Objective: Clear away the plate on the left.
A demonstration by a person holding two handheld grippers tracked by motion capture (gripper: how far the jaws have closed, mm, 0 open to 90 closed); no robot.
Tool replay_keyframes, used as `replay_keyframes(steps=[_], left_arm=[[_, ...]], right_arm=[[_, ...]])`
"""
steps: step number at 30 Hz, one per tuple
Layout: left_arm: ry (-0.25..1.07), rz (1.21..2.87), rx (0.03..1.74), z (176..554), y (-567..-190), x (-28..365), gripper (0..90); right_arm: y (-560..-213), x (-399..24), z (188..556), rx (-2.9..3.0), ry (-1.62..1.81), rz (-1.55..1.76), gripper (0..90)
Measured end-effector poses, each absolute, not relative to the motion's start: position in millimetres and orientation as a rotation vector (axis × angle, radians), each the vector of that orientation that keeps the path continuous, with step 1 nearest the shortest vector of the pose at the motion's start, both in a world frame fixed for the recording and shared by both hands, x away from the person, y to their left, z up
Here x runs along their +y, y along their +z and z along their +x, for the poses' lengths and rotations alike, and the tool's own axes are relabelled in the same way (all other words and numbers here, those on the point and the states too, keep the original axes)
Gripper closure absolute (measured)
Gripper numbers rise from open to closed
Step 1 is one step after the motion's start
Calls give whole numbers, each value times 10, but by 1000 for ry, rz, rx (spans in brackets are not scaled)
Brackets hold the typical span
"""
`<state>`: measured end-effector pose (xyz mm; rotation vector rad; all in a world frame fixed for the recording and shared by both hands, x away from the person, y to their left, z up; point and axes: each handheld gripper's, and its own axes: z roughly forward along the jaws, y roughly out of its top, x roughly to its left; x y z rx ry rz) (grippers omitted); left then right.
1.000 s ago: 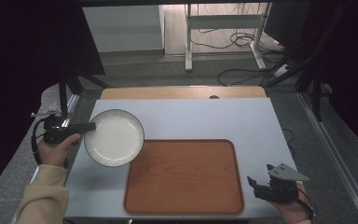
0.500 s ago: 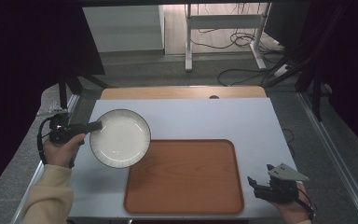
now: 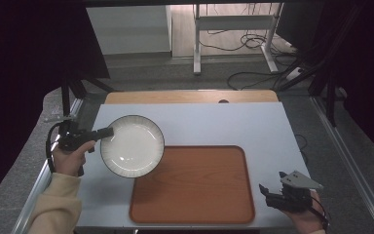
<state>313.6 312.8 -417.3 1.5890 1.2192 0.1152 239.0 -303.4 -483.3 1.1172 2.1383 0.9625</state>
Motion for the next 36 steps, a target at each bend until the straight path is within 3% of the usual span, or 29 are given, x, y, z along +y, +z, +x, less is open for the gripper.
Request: replay_keyframes(steps=[36], left_arm=[[68, 1639, 1094, 3089, -4048, 2558, 822]], right_arm=[[-4834, -3049, 2388, 2134, 956, 1118, 187]])
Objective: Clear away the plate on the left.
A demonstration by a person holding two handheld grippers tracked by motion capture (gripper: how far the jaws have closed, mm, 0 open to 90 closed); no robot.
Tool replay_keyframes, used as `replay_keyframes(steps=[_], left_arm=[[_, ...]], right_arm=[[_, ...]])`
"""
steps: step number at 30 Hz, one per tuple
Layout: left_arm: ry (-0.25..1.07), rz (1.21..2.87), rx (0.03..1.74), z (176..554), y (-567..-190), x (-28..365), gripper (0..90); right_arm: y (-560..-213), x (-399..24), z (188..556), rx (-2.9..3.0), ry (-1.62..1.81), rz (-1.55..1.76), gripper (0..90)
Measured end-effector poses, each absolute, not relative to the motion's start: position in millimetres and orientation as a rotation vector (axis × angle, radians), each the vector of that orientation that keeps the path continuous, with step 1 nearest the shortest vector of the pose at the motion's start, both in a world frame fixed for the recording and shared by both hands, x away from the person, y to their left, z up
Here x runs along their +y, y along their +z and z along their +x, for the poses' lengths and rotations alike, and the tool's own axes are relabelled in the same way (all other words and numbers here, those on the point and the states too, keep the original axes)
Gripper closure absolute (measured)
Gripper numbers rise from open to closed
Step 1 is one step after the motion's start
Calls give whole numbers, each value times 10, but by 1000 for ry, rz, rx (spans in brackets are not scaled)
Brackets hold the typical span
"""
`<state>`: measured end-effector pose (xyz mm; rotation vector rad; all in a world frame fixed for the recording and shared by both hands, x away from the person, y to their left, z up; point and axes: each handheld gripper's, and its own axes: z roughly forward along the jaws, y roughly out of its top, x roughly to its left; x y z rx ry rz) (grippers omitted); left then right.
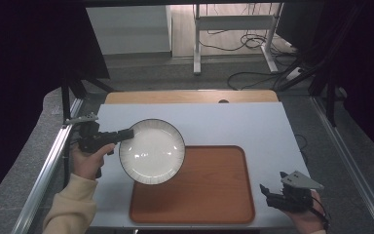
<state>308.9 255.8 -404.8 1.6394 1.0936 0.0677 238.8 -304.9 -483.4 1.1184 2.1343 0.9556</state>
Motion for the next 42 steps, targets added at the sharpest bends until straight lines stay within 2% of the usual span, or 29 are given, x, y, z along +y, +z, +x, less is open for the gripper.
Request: replay_keyframes(steps=[42], left_arm=[[-30, 1721, 999, 3120, -4132, 1915, 813]], right_arm=[[-4831, -3051, 2386, 2134, 955, 1119, 187]])
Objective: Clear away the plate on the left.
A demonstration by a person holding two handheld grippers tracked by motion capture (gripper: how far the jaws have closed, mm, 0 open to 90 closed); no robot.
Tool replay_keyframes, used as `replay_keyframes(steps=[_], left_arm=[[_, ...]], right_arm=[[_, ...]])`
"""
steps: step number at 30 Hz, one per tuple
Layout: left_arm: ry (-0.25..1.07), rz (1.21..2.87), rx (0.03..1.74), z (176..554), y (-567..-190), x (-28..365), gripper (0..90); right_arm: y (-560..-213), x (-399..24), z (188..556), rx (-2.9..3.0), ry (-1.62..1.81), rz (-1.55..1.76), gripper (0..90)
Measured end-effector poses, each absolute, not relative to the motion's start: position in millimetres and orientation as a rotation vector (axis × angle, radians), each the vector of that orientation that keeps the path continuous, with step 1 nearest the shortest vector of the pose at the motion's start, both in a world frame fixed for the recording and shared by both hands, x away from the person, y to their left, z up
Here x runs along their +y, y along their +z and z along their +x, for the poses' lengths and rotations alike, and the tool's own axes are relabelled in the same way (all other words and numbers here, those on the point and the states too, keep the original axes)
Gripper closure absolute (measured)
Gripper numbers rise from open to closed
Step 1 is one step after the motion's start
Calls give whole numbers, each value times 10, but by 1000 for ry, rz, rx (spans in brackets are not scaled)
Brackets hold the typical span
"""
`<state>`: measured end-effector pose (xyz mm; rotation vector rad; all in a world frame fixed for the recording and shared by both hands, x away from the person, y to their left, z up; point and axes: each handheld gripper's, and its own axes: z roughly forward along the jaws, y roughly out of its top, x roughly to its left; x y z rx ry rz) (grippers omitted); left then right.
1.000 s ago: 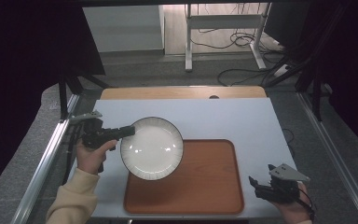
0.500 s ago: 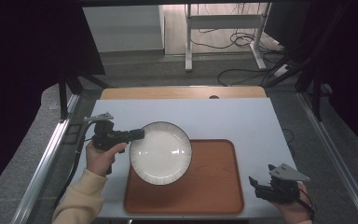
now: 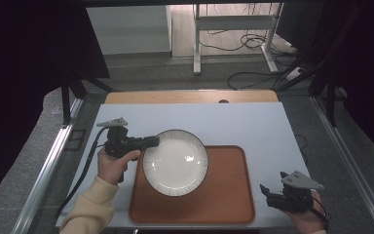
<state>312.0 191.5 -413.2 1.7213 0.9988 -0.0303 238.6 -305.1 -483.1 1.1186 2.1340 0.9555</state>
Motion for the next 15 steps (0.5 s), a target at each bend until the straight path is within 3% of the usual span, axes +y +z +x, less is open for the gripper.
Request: replay_keyframes(steps=[15], left_arm=[[-73, 1760, 965, 3139, -4199, 1638, 810]], right_arm=[[-4826, -3044, 2385, 2136, 957, 1111, 187]])
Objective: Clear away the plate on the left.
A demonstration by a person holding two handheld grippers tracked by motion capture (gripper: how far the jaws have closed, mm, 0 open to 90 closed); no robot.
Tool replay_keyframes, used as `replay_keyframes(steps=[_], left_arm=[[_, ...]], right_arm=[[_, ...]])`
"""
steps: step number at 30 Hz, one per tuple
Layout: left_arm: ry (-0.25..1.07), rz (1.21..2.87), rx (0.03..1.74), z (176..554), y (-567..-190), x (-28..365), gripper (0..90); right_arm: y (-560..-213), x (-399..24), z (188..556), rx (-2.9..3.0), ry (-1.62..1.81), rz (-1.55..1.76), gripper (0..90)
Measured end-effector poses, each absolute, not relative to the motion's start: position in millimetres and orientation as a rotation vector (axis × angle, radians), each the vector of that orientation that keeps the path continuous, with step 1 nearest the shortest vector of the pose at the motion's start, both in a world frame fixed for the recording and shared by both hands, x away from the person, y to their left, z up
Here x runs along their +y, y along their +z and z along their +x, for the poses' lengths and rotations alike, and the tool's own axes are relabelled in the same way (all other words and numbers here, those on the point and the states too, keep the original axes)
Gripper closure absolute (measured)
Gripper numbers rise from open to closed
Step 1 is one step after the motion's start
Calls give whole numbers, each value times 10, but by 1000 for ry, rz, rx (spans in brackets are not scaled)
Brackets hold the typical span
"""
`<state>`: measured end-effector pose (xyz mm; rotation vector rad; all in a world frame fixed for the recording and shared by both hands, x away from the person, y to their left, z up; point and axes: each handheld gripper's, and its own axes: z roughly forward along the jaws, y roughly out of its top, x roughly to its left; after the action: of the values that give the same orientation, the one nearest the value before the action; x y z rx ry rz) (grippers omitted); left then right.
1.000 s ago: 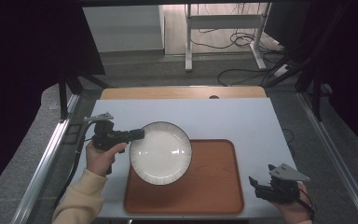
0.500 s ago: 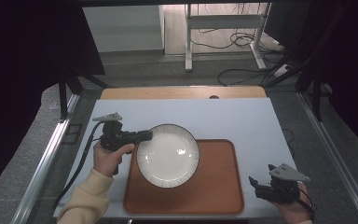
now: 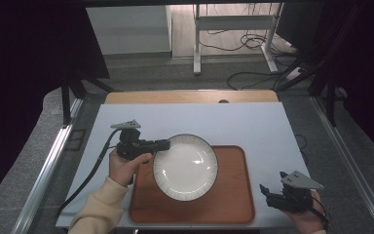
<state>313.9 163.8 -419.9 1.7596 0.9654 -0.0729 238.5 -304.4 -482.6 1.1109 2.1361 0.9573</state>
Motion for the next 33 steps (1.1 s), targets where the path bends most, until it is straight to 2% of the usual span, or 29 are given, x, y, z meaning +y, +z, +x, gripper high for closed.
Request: replay_keyframes(steps=[33], left_arm=[[-132, 1882, 1002, 3263, -4669, 1259, 806]], right_arm=[[-4837, -3030, 2384, 2156, 950, 1101, 188]])
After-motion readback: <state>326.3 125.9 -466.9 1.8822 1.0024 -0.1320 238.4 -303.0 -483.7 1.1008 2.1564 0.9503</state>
